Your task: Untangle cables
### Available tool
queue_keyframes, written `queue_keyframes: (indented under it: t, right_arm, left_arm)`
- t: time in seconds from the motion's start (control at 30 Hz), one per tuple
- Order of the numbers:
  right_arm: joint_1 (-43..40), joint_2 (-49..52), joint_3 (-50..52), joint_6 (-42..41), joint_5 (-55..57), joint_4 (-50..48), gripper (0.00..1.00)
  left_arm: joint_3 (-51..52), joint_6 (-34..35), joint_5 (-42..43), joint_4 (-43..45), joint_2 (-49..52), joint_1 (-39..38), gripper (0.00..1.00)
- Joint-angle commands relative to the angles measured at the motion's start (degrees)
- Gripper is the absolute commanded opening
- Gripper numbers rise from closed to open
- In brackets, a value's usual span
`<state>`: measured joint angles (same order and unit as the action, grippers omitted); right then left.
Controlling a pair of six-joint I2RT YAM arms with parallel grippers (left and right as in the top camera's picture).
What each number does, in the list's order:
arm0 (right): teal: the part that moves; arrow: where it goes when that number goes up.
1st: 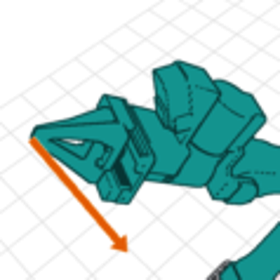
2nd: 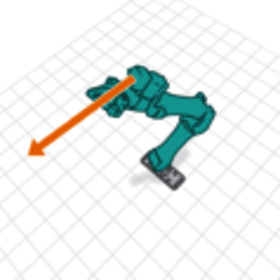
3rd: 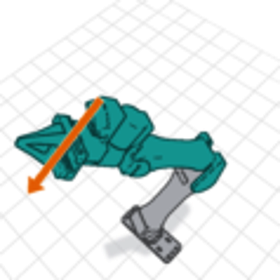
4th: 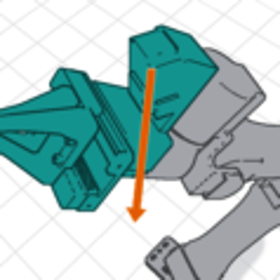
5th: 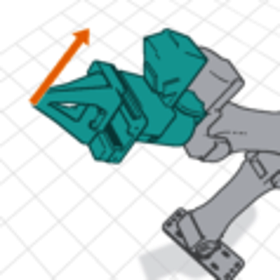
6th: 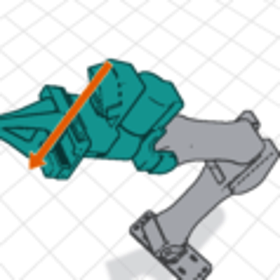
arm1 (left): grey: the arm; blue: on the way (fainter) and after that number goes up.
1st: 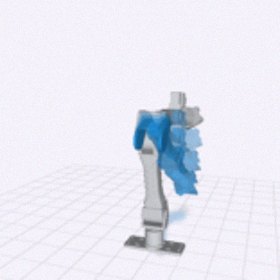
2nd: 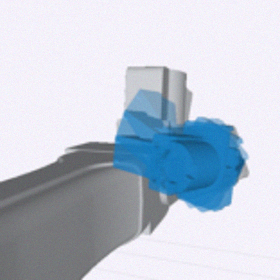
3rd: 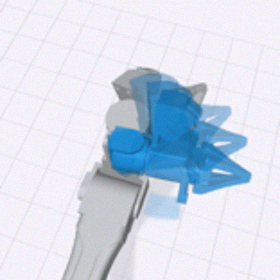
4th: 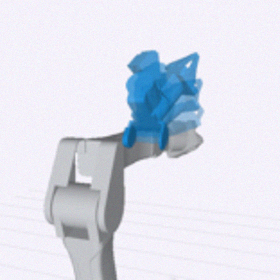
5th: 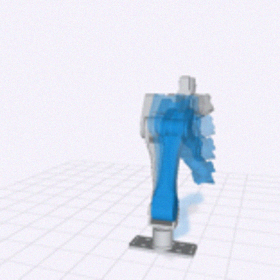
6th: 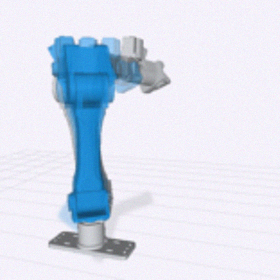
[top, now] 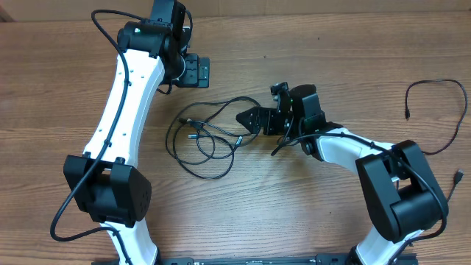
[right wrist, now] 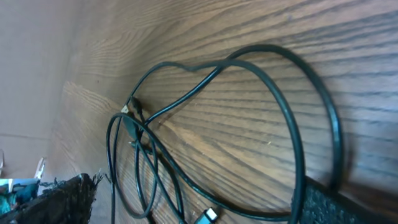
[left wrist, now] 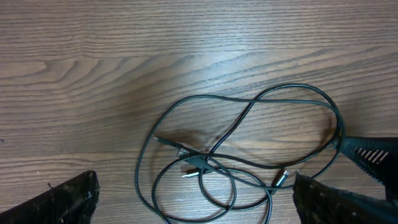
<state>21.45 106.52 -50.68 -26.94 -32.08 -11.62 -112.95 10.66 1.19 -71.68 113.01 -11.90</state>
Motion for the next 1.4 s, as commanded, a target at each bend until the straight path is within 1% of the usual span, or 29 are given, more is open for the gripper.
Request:
queue_keyframes:
  t: [0.0,0.03,0.07,0.1,0.13,0.17,0.2,0.23,0.27,0.37,0.5,0.67,0.83,0.87,0.97,1.13,1.37]
  right_arm:
    - [1.5,0.3,-0.4,-0.3,0.6,-0.5,0.94]
    - [1.6,0.3,-0.4,-0.3,0.6,-0.5,0.91]
    - [2.0,0.3,-0.4,-0.3,0.8,-0.5,0.76]
    - [2.3,0.3,-0.4,-0.3,0.9,-0.5,0.69]
    - [2.6,0.3,-0.4,-0.3,1.2,-0.5,0.58]
    - [2.9,0.3,-0.4,-0.3,1.6,-0.5,0.43]
    - [3.3,0.3,-0.4,-0.5,2.2,-0.4,0.15]
    - [3.3,0.3,-0.4,-1.0,2.8,-0.3,0.06]
    - [3.3,0.3,-0.4,-1.7,3.1,-0.2,0.04]
    - [3.3,0.3,-0.4,-1.8,3.0,-0.3,0.04]
    - [2.7,-0.1,-0.5,-2.3,-1.1,-1.9,0.04]
    - [-0.4,-5.6,-0.5,-3.5,-5.3,-3.1,0.04]
    - [-4.0,-19.8,-1.0,-3.5,-6.1,-2.2,0.04]
    - [-5.4,-25.6,-1.3,-3.5,-5.4,-1.2,0.04]
    - [-7.8,-35.3,-2.1,-3.5,-4.9,0.8,0.04]
    - [-9.7,-48.2,-3.5,-3.5,-2.0,3.6,0.04]
    - [-10.0,-57.9,-4.2,-3.5,5.8,3.1,0.04]
  left_arm:
    - [0.3,1.0,-0.7,0.1,0.1,0.0,1.00]
    - [0.3,1.0,-0.7,0.1,0.1,0.0,1.00]
    - [0.3,0.9,-0.7,0.0,0.1,0.0,0.99]
    - [0.3,0.9,-0.7,0.0,0.1,0.0,1.00]
    - [0.3,0.9,-0.7,0.0,0.1,0.0,1.00]
    - [0.3,0.9,-0.7,0.0,0.1,0.0,1.00]
    - [0.3,0.9,-0.7,-0.1,0.1,0.0,1.00]
    - [0.3,0.9,-0.7,-0.1,0.1,0.0,1.00]
    - [0.3,0.9,-0.7,-0.1,0.1,0.0,0.99]
    - [0.3,0.9,-0.7,-0.2,0.1,0.0,1.00]
    - [0.3,0.2,-0.8,-0.7,0.1,0.0,1.00]
    - [0.3,0.3,-0.8,-2.3,0.1,0.0,1.00]
    - [0.3,0.3,-0.5,-2.7,0.1,0.8,1.00]
    - [0.3,0.3,-0.3,-3.1,0.1,1.2,0.99]
    - [0.3,0.3,-0.1,-3.6,0.1,1.8,0.99]
    - [0.3,0.3,0.4,-3.7,0.1,2.1,1.00]
    - [0.3,0.3,0.4,-4.0,0.1,2.1,1.00]
